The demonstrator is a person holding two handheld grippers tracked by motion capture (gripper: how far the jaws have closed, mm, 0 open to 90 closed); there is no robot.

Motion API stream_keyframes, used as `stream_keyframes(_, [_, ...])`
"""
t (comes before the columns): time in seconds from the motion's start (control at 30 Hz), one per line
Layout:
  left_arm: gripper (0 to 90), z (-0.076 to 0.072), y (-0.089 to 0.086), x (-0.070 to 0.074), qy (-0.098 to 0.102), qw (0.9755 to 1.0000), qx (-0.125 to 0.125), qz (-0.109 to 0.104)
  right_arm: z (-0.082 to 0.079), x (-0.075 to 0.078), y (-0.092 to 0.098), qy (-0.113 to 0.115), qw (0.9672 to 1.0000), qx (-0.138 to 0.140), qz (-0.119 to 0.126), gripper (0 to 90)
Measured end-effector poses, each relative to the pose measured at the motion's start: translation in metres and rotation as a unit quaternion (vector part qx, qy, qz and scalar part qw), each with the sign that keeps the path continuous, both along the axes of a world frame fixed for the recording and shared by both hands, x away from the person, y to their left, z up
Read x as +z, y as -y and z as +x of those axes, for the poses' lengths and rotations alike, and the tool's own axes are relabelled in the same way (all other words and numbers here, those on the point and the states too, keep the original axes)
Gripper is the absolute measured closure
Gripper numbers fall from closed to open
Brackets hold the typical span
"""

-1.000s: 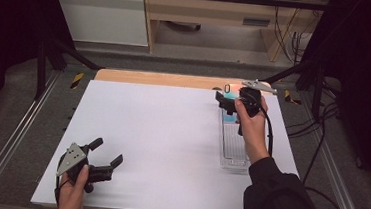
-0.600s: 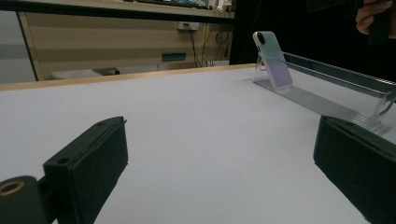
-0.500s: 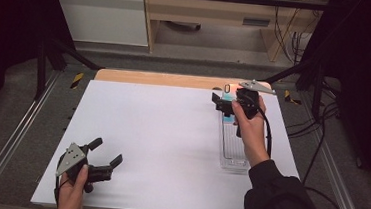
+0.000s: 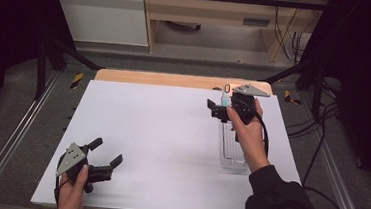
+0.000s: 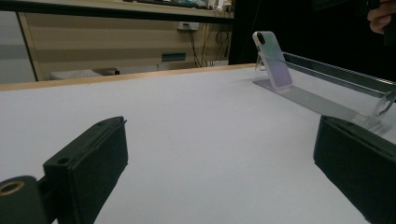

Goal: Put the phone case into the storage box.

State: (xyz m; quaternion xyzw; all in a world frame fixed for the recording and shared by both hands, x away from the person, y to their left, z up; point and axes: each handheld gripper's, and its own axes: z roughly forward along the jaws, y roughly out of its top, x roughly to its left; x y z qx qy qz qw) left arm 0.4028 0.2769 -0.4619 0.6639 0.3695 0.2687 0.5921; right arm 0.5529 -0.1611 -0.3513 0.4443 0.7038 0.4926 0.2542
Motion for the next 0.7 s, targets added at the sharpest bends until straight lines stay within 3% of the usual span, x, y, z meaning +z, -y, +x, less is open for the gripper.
stream_keyframes(0.7, [2.8, 0.0, 0.0, 0.0, 0.0, 1.0, 0.0, 0.0, -0.015, -0.005, -0.004, -0.034, 0.9987, 0.019, -0.031, 4.5])
